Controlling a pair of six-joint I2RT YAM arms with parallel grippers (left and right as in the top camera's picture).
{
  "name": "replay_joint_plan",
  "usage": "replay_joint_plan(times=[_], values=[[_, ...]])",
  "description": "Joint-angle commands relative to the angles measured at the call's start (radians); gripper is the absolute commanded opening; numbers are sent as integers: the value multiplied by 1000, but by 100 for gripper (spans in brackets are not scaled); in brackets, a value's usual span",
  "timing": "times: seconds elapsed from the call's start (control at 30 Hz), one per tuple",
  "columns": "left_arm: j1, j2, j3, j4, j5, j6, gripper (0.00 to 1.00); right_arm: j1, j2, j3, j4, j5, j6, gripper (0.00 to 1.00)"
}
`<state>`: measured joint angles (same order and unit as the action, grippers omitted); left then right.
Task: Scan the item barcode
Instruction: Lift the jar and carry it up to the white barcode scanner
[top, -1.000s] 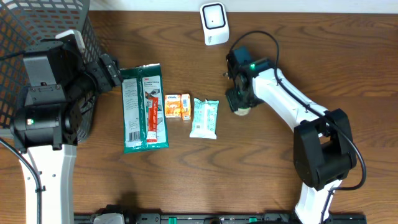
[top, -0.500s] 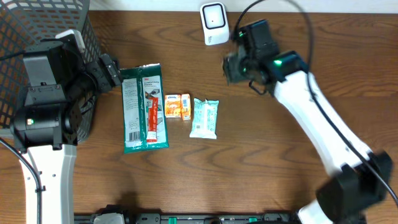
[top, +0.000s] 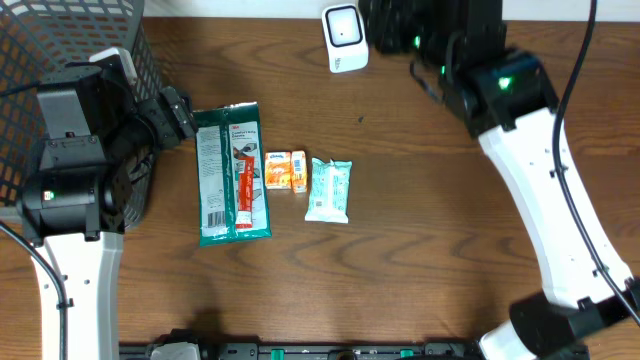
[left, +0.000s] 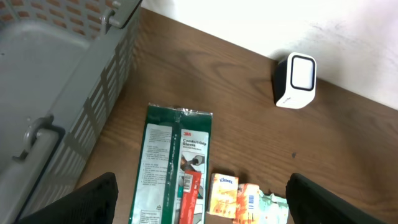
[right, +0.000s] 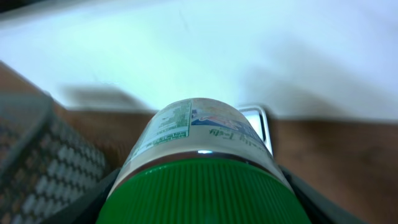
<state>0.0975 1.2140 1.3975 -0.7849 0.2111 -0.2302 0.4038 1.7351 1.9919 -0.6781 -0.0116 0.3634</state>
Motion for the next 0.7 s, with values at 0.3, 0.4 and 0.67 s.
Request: replay_joint_plan(times=[0.3,0.4,0.67], values=[[5,1,5,0,6,12,87,-19,346,246,218,0,50,1],[5,1,5,0,6,12,87,-20,427,246,348,4,76,1],[5,1,5,0,6,12,87,-21,614,246,612,55,78,1]])
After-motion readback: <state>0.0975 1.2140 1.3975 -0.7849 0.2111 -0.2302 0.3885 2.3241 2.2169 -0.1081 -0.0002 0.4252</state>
